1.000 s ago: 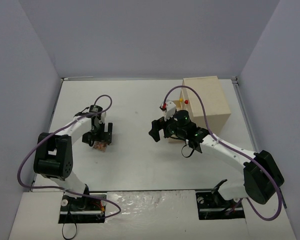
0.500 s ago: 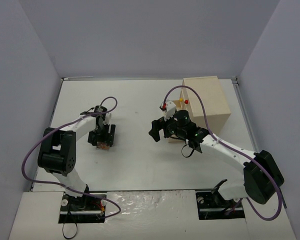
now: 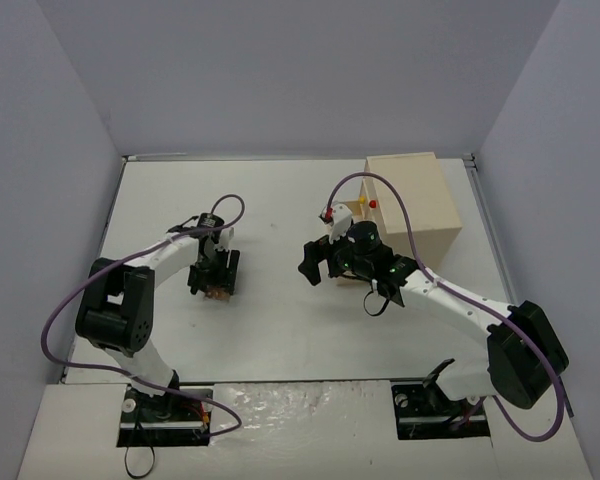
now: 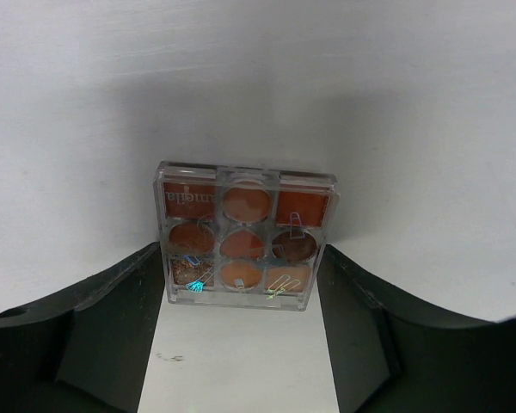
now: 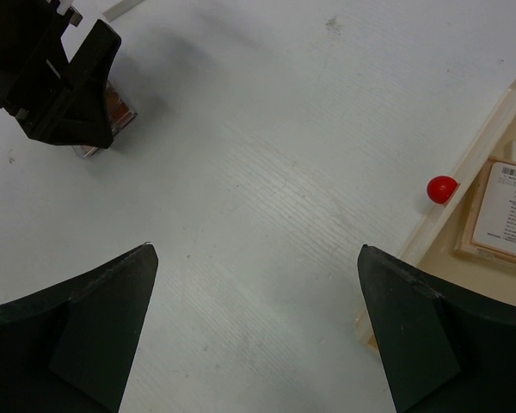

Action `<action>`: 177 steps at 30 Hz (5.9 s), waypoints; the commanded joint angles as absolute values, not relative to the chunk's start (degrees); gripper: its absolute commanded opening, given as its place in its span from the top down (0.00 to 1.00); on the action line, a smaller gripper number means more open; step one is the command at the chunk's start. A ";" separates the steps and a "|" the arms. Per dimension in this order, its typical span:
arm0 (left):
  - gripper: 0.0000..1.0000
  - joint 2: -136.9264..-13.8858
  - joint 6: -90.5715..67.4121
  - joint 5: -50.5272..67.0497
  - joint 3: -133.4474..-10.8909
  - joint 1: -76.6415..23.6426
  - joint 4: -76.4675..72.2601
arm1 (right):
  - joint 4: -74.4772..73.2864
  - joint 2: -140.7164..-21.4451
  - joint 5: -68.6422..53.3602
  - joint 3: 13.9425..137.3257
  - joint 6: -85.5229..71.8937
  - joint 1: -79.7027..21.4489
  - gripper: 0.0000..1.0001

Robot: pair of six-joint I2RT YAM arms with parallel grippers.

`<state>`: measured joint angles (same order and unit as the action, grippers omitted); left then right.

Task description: Organize the makeup

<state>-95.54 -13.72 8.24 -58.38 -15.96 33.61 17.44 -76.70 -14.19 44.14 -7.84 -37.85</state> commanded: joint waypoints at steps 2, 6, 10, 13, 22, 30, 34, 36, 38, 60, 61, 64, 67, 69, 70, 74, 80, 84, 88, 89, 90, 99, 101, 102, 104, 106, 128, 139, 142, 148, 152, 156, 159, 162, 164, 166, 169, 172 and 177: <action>0.68 -85.80 -13.73 13.83 -58.97 -18.31 29.88 | 17.09 -73.96 -17.43 48.94 -10.90 -37.49 0.00; 0.68 -80.47 -12.98 16.36 -58.86 -21.18 27.03 | 15.56 -74.48 -19.82 52.12 -15.02 -37.70 0.01; 0.68 -74.29 -11.87 18.10 -58.54 -24.34 22.86 | 13.89 -75.23 -20.56 55.76 -19.50 -37.79 0.04; 0.68 -71.28 -10.85 18.83 -59.01 -27.33 21.37 | 12.85 -76.37 -22.26 59.65 -23.42 -37.94 0.06; 0.68 -65.25 -10.02 19.97 -60.12 -32.31 17.46 | 10.53 -80.23 -20.83 66.43 -29.44 -38.36 0.17; 0.68 -63.35 -10.61 20.06 -60.05 -33.82 14.39 | 10.11 -83.39 -20.96 68.23 -31.33 -39.90 0.27; 0.68 -63.45 -10.23 19.63 -60.35 -34.00 13.72 | 10.28 -83.68 -21.17 68.54 -31.55 -40.90 0.32; 0.68 -63.67 -9.99 19.39 -60.56 -34.01 13.53 | 10.26 -83.82 -21.48 68.58 -31.55 -41.23 0.34; 0.68 -63.95 -9.76 19.27 -60.67 -34.01 12.95 | 10.20 -84.12 -21.68 68.26 -31.74 -41.59 0.36; 0.47 -68.15 -11.19 17.96 -61.00 -33.93 11.50 | 8.32 -84.08 -16.89 67.52 -27.84 -42.36 1.00; 0.40 -68.37 -11.35 17.58 -61.06 -33.93 11.93 | 7.56 -83.86 -15.86 67.69 -27.14 -42.36 1.00; 0.20 -68.74 -12.00 15.13 -61.57 -33.82 13.36 | 5.19 -83.05 -11.38 68.34 -24.16 -42.36 1.00; 0.07 -68.74 -12.43 11.10 -62.28 -33.63 16.45 | 3.33 -81.67 -4.23 68.27 -20.07 -42.36 1.00; 0.03 -68.56 -12.61 7.49 -62.99 -33.21 19.26 | 2.63 -80.37 1.68 67.54 -17.30 -42.28 1.00; 0.03 -68.43 -12.66 5.78 -63.30 -32.76 20.56 | 2.25 -79.98 5.07 67.13 -16.00 -42.19 1.00; 0.03 -66.42 -13.59 0.68 -63.37 -28.24 25.33 | 1.41 -79.97 16.98 66.11 -10.20 -41.84 1.00; 0.03 -63.50 -16.28 -5.70 -61.32 -17.12 29.19 | 2.78 -83.94 30.41 65.43 -4.76 -41.16 1.00; 0.03 -61.95 -16.85 -7.33 -58.30 -12.78 28.21 | 5.70 -88.71 36.24 65.39 -2.18 -40.51 1.00; 0.03 -62.24 -17.01 -7.86 -56.17 -11.90 27.22 | 8.27 -93.87 38.67 65.75 -0.66 -39.80 1.00; 0.03 -62.58 -17.05 -7.92 -56.41 -11.71 27.67 | 8.55 -95.11 38.77 66.01 -0.62 -39.42 1.00; 0.03 -62.77 -17.05 -8.10 -56.67 -11.60 27.95 | 8.71 -95.83 38.95 66.18 -0.65 -39.14 1.00; 0.03 -62.42 -17.05 -8.33 -56.25 -11.34 27.86 | 10.81 -101.29 40.52 66.34 -1.42 -37.81 0.78; 0.03 -62.50 -17.15 -8.45 -56.25 -11.06 27.95 | 10.52 -101.49 39.60 66.61 -1.62 -37.87 0.56; 0.03 -62.59 -17.23 -8.52 -56.25 -10.97 27.97 | 10.35 -101.24 38.66 66.52 -1.90 -37.80 0.50; 0.03 -62.76 -17.29 -8.59 -56.25 -10.78 28.15 | 10.11 -99.39 36.15 66.33 -2.73 -37.88 0.40; 0.03 -63.16 -17.40 -8.66 -56.25 -10.69 28.21 | 10.03 -96.71 33.37 66.31 -3.70 -37.88 0.36; 0.03 -87.65 -11.43 -2.98 -69.69 -4.59 29.48 | 14.04 -68.85 -6.92 58.81 -5.51 -37.38 0.05; 0.03 -101.86 4.48 6.59 -79.89 -2.37 29.44 | 18.19 -67.06 -16.00 51.59 -8.35 -36.12 0.04; 0.03 -103.62 6.71 7.86 -80.01 -1.48 28.52 | 18.71 -67.32 -17.38 50.93 -8.64 -36.04 0.04; 0.03 -108.06 7.55 10.05 -80.90 1.57 27.62 | 18.91 -68.20 -18.37 50.27 -8.44 -36.04 0.03; 0.03 -110.07 7.33 10.72 -81.48 1.72 27.07 | 18.98 -68.69 -18.51 50.01 -8.17 -35.95 0.03; 0.03 -111.49 7.03 10.89 -79.80 1.76 24.28 | 19.07 -69.62 -19.17 49.75 -8.08 -35.86 0.03; 0.03 -112.81 6.62 12.62 -79.49 1.75 24.38 | 19.07 -69.85 -19.33 49.75 -8.00 -35.83 0.03; 0.03 -113.34 5.88 13.74 -78.52 1.45 24.00 | 19.18 -70.04 -19.16 49.66 -8.11 -35.77 0.03; 0.09 -113.07 5.65 14.33 -77.31 1.09 23.42 | 19.59 -70.06 -19.16 49.45 -8.41 -35.77 0.03; 0.12 -112.96 5.27 15.47 -76.95 0.92 23.79 | 19.91 -70.27 -19.09 49.38 -8.86 -35.77 0.03; 0.17 -112.30 4.00 18.41 -76.65 0.69 23.74 | 20.05 -70.47 -19.17 49.57 -9.62 -35.77 0.03; 0.32 -110.98 2.47 20.54 -75.79 0.62 22.92 | 20.04 -70.07 -19.13 49.45 -10.13 -35.85 0.03; 0.47 -108.61 0.76 21.24 -74.23 -2.32 22.68 | 20.04 -69.14 -18.71 48.78 -10.78 -35.77 0.03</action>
<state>-111.28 4.12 15.70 -76.08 1.15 21.40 15.35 -70.51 -18.33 48.74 -9.51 -36.29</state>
